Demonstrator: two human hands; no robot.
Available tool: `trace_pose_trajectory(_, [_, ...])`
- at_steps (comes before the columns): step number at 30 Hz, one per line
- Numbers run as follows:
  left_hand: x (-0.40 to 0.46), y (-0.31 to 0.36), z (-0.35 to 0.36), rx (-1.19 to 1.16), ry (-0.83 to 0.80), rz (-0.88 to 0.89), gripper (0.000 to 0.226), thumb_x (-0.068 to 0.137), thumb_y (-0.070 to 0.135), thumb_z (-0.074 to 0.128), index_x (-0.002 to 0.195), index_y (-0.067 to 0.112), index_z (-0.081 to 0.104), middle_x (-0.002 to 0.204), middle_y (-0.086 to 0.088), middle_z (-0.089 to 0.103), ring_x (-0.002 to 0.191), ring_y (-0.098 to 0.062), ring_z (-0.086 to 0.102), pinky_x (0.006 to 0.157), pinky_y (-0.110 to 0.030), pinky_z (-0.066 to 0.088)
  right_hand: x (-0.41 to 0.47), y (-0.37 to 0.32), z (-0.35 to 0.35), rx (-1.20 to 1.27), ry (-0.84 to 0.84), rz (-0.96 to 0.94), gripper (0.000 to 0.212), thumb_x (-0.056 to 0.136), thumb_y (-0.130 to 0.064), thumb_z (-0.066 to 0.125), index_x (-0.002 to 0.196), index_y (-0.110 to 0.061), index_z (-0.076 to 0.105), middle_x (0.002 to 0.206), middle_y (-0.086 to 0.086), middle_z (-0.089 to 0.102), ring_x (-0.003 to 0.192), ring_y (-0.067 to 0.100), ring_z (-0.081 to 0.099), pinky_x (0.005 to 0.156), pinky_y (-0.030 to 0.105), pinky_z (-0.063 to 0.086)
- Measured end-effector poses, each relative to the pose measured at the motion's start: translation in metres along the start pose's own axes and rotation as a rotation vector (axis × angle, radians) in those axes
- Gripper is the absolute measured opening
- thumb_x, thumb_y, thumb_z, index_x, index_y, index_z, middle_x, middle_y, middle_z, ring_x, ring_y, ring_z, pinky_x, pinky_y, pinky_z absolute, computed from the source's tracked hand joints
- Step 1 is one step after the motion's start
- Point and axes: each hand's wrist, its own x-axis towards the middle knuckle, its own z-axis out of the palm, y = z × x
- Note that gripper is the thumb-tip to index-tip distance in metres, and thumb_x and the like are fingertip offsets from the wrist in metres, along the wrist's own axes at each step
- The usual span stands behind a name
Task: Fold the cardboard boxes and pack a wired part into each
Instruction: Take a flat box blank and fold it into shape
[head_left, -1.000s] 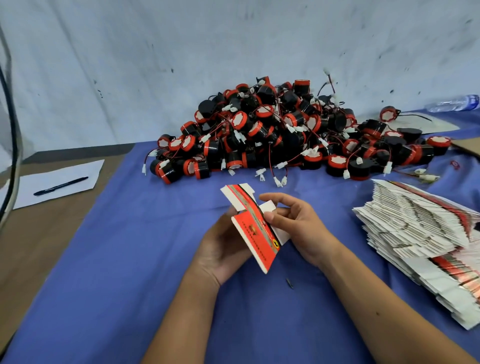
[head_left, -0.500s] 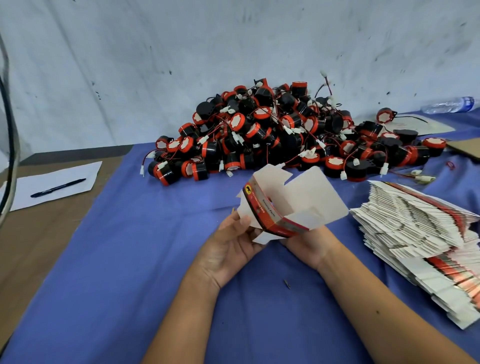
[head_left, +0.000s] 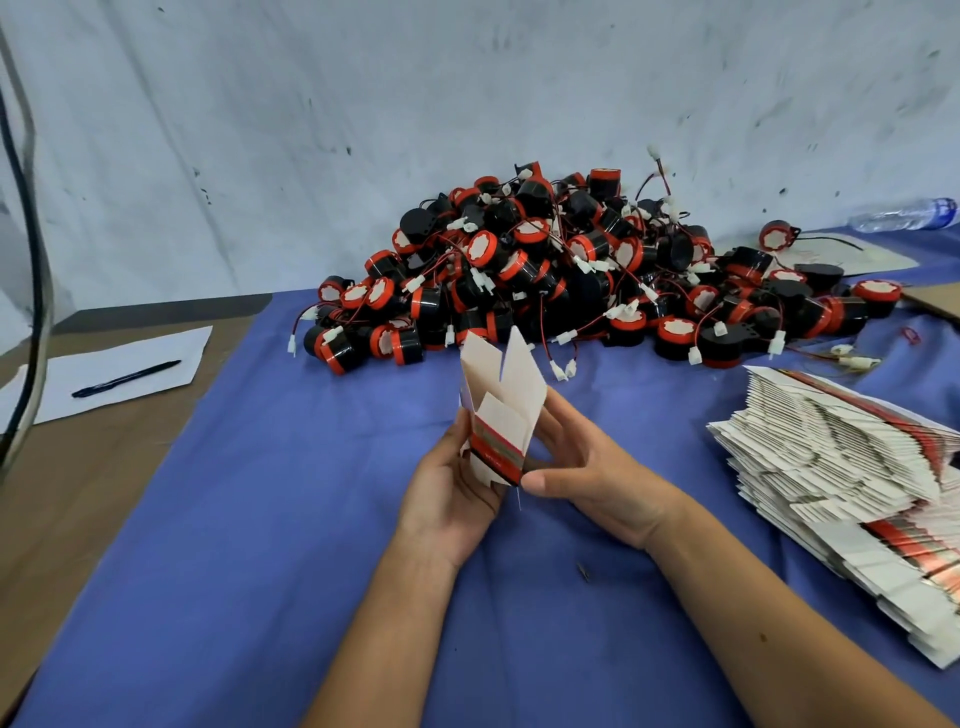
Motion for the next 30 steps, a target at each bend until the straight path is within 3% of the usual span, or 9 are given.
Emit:
trace_pose_trajectory(3, [0.000,-0.002,0.000,0.101,-0.035,-0.030,0.030,0.092,0.028,0.062,0.107,0.008,0.078,0.092,-0.006,0.080,0.079,-0.015,0.078,0.070,-0.030,0.064,0.002,0.000,0.002,-0.083,-0.002,0.004,0.125,0.069,-0.018,0.092,0.160,-0.048,0.011,0.167,-0.014,0.023,0.156,0.014,0.018,0.121,0.060,0.029])
trace_pose_trajectory(6, [0.000,-0.002,0.000,0.209,-0.063,-0.051,0.033,0.092,0.032,0.061,0.098,0.009,0.084,0.091,-0.009,0.080,0.078,-0.018,0.078,0.073,-0.032,0.064,0.001,0.003,0.003,-0.089,-0.004,-0.013,0.123,0.072,-0.020,0.092,0.161,-0.043,0.010,0.163,-0.008,0.036,0.152,0.017,0.031,0.122,0.059,0.027])
trace_pose_trajectory(11, [0.000,0.001,-0.001,0.157,-0.062,-0.101,0.040,0.094,0.030,0.060,0.112,0.000,0.078,0.108,-0.017,0.077,0.085,-0.019,0.077,0.070,-0.028,0.064,0.001,0.005,0.003,0.017,0.078,-0.047,0.090,0.078,-0.015,0.086,0.153,-0.029,0.038,0.145,0.008,0.058,0.138,0.027,0.053,0.109,0.039,0.048])
trace_pose_trajectory(16, [-0.004,0.007,-0.004,0.176,-0.069,-0.143,0.059,0.094,0.045,0.059,0.123,-0.005,0.070,0.114,-0.022,0.073,0.090,-0.026,0.077,0.073,-0.032,0.065,0.006,0.003,0.007,0.166,0.374,-0.130,0.052,0.083,-0.015,0.078,0.131,-0.009,0.059,0.126,0.014,0.070,0.115,0.033,0.067,0.096,0.042,0.056])
trace_pose_trajectory(18, [-0.002,0.006,-0.007,0.259,0.012,-0.071,0.063,0.093,0.050,0.059,0.119,-0.006,0.068,0.108,-0.023,0.073,0.086,-0.026,0.076,0.073,-0.034,0.064,0.007,-0.003,0.003,0.368,0.515,-0.111,0.047,0.089,-0.024,0.073,0.129,-0.003,0.061,0.121,0.017,0.069,0.108,0.037,0.065,0.089,0.044,0.055])
trace_pose_trajectory(21, [-0.002,0.004,-0.007,0.468,0.064,0.215,0.028,0.091,0.023,0.072,0.115,0.009,0.069,0.112,-0.016,0.070,0.090,-0.020,0.072,0.075,-0.028,0.061,0.002,-0.009,-0.008,0.601,0.529,-0.051,0.037,0.095,-0.043,0.064,0.104,-0.008,0.068,0.111,0.018,0.067,0.115,0.039,0.060,0.095,0.050,0.054])
trace_pose_trajectory(24, [-0.005,-0.004,-0.009,0.980,-0.077,0.402,0.084,0.069,0.022,0.089,0.143,0.037,0.052,0.140,0.004,0.059,0.126,-0.007,0.060,0.093,-0.029,0.057,-0.002,-0.011,-0.006,0.664,0.428,0.047,0.058,0.092,-0.053,0.064,0.119,-0.001,0.067,0.118,0.026,0.054,0.119,0.042,0.061,0.094,0.052,0.055])
trace_pose_trajectory(26, [-0.009,-0.014,-0.001,1.093,-0.169,0.438,0.119,0.059,0.024,0.097,0.156,0.045,0.030,0.155,0.010,0.043,0.140,-0.001,0.046,0.100,-0.028,0.055,-0.002,-0.012,0.001,0.579,0.321,0.112,0.065,0.091,-0.055,0.064,0.128,-0.002,0.068,0.128,0.026,0.063,0.118,0.042,0.065,0.090,0.050,0.057])
trace_pose_trajectory(30, [-0.011,-0.024,0.008,1.077,-0.149,0.608,0.120,0.066,0.017,0.095,0.161,0.037,0.024,0.160,0.011,0.039,0.139,0.001,0.048,0.097,-0.019,0.053,0.001,-0.011,0.010,0.423,0.249,0.164,0.053,0.099,-0.057,0.049,0.132,-0.021,0.068,0.131,0.017,0.068,0.118,0.034,0.068,0.088,0.042,0.058])
